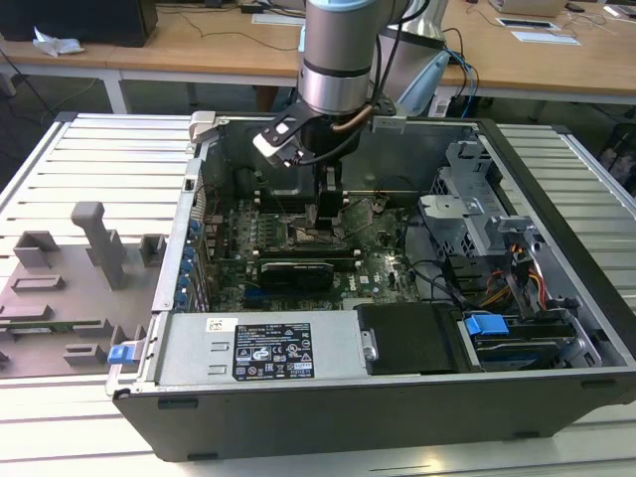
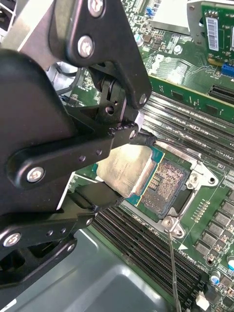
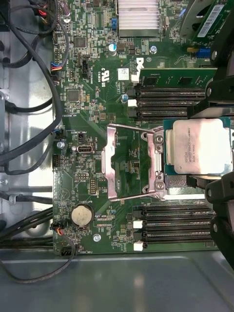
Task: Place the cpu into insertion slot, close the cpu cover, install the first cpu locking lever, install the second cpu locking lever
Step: 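Place the cpu into insertion slot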
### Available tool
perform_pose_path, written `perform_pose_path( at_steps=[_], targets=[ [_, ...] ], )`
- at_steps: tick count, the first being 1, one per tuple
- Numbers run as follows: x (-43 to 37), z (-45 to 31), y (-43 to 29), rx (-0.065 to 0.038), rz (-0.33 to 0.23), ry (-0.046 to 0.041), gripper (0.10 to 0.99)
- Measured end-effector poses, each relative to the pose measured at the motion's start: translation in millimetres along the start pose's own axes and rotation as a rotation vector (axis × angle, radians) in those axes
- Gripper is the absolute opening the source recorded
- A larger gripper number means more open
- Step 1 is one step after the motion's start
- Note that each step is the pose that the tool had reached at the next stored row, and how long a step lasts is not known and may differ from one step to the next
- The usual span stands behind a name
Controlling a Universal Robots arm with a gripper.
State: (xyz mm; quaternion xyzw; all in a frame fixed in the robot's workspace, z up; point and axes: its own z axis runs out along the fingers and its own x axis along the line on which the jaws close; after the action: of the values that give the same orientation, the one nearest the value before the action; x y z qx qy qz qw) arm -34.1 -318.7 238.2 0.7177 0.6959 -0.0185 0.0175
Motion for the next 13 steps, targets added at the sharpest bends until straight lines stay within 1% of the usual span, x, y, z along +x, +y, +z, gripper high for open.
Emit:
perform_pose_path(
  at_steps=[7, 9, 10, 13],
  targets=[
    [0.8, 5.5, -0.1, 0.0, 0.0, -0.0001, 0.545],
    [1.5, 6.7, -0.1, 0.0, 0.0, 0.0, 0.545],
    [3.0, 8.5, -0.2, 0.0, 0.0, 0.0002, 0.545],
    [5.5, 11.3, -4.9, 0.0, 0.0, 0.0015, 0.545]
  ],
)
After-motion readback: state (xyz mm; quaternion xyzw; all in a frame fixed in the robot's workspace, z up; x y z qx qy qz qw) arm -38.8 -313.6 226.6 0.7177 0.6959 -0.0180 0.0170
